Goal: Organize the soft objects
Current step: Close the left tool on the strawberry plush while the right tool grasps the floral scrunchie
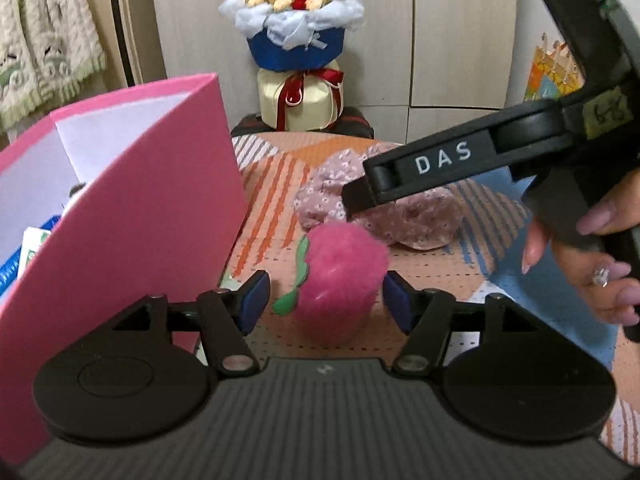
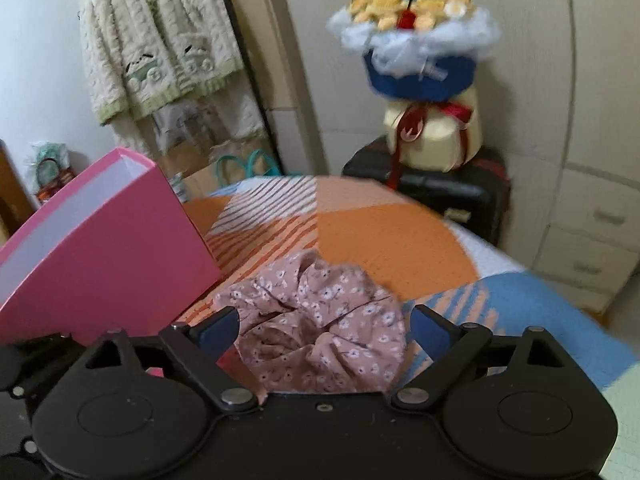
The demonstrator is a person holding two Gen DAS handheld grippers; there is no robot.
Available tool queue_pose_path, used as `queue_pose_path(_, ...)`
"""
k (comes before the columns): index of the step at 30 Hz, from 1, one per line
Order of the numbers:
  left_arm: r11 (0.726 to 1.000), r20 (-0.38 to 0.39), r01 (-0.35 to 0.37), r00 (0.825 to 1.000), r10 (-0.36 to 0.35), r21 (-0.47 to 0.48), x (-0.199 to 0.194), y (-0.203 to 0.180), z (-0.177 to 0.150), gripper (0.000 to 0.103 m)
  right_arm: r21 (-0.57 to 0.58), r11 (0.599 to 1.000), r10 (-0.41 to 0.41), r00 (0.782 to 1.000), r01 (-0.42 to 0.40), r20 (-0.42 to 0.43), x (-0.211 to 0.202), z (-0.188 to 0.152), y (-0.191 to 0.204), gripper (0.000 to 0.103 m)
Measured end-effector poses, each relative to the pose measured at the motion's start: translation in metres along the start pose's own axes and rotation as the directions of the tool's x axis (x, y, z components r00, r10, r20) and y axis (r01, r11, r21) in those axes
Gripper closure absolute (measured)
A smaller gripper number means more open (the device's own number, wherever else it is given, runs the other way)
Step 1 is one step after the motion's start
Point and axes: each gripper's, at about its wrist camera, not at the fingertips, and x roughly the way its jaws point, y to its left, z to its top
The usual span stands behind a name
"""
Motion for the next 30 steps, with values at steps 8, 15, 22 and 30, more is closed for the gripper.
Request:
queue_pose_path(8, 0.999, -0.007, 0.047, 0.999, -0.047, -0.013, 0.001, 0.007, 0.001, 0.073, -0.073, 0.997, -0.003, 1.0, 0.002, -0.004, 0.008, -0.011, 0.001, 0.071)
queue_pose_path(15, 0.995, 0.024, 0.093, 0.995, -0.092, -0.043, -0.019, 0.015, 0.004, 0.074, -0.1, 0.995, -0.024, 0.999, 0.029, 0.046, -0.017, -0.026, 0.02, 0.09)
queue_pose_path(22, 0.986, 0.02, 0.153, 0.988, -0.152, -0.07, -0.041, 0.02, 0.001, 0.074, -0.1, 0.992, -0.065, 0.994, 0.074, 0.087, -0.053, -0.042, 0.05, 0.09)
queue_pose_path(30, 0.967, 0.017, 0.252, 0.968, -0.251, -0.045, -0.079, 0.023, -0.009, 0.073, -0.065, 0.989, -0.13, 0.988, 0.136, 0.087, -0.1, -0.065, 0.081, 0.09)
